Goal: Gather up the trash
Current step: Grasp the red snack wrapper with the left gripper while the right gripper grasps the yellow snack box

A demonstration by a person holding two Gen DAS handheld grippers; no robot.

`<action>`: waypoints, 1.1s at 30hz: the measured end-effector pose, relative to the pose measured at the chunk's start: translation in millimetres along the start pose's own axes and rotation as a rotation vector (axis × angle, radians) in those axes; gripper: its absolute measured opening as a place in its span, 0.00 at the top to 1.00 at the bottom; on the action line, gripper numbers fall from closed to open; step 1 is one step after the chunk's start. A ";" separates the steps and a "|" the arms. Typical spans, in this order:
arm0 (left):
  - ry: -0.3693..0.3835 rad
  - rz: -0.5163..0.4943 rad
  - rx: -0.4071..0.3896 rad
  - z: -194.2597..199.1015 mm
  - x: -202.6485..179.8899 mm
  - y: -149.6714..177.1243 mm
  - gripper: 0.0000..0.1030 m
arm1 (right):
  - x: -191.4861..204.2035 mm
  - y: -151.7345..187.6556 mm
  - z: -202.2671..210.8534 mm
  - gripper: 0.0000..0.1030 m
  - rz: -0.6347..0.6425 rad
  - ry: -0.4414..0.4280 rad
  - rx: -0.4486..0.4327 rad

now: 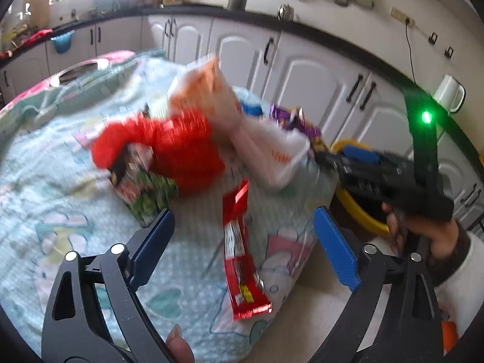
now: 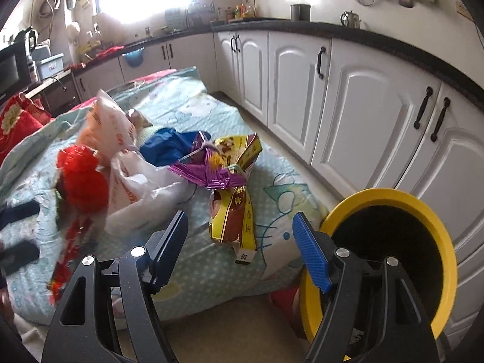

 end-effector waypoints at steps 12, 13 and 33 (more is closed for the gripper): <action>-0.013 -0.040 0.100 -23.1 -3.8 22.6 0.39 | 1.4 5.1 -23.6 0.68 0.055 0.055 0.005; -0.015 -0.040 0.098 -23.2 -2.5 22.6 0.44 | 2.7 5.3 -22.4 0.68 0.064 0.060 -0.003; 0.017 -0.038 0.037 -6.1 -0.5 9.4 0.90 | -2.6 -2.0 29.4 0.77 0.084 0.115 -0.138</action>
Point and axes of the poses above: each gripper's, at about its wrist camera, not at the fingertips, and z roughly against the way its jaws point, x to its left, y to its underside, the point moved 5 cm from there along -z, roughly the way its jaws point, and after that the axes turned 10 degrees about -y, right-handed, at the moved point
